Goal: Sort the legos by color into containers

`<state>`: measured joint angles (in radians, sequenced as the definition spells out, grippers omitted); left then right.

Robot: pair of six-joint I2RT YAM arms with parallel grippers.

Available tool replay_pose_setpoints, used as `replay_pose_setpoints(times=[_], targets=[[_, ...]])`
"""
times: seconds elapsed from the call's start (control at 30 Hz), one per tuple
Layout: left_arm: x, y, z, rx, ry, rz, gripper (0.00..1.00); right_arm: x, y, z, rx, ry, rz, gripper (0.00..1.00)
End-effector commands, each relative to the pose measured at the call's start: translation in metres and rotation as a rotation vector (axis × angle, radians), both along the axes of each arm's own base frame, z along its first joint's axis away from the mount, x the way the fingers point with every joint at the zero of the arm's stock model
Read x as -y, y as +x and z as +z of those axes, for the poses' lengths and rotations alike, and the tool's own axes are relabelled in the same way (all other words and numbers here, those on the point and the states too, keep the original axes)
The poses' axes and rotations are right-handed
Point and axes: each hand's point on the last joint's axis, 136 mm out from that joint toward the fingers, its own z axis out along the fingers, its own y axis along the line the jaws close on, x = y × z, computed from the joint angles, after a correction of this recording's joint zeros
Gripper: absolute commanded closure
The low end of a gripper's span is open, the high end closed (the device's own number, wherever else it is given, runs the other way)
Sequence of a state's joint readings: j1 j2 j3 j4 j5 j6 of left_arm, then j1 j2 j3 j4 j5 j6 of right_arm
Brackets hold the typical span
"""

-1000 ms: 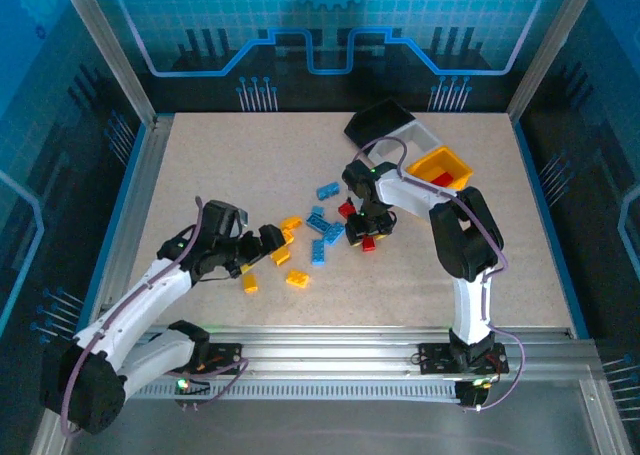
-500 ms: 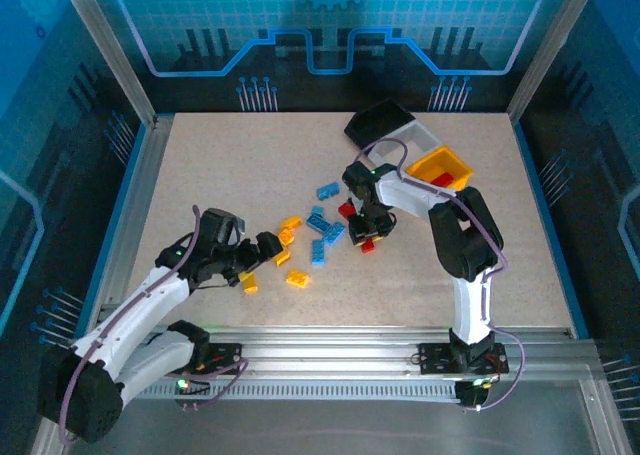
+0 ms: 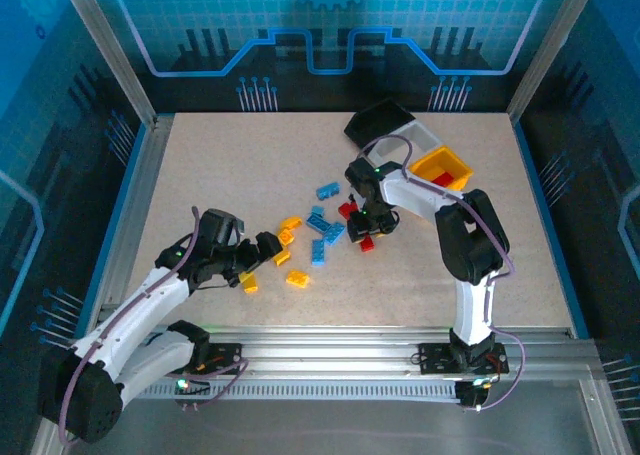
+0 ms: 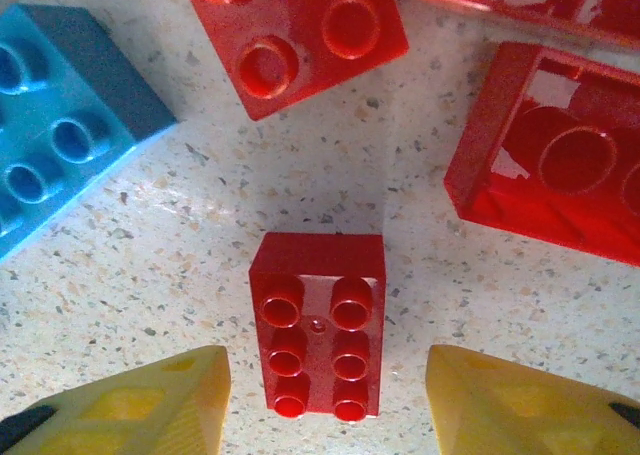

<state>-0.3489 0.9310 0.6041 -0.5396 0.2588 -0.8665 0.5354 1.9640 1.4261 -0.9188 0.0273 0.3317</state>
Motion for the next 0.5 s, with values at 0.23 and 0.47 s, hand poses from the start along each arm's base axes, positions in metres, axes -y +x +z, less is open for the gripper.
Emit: replay_pose_setpoints(times=[0.23,0.47], targets=[[-0.002,-0.003,-0.003,-0.017,0.011,0.003,0.01,-0.002,-0.007,-0.029,-0.05,-0.061,0.022,0.52],[0.002,0.004,-0.003,-0.017,0.01,-0.018,0.01,-0.002,0.0,-0.005,-0.015,-0.035,0.008,0.63]])
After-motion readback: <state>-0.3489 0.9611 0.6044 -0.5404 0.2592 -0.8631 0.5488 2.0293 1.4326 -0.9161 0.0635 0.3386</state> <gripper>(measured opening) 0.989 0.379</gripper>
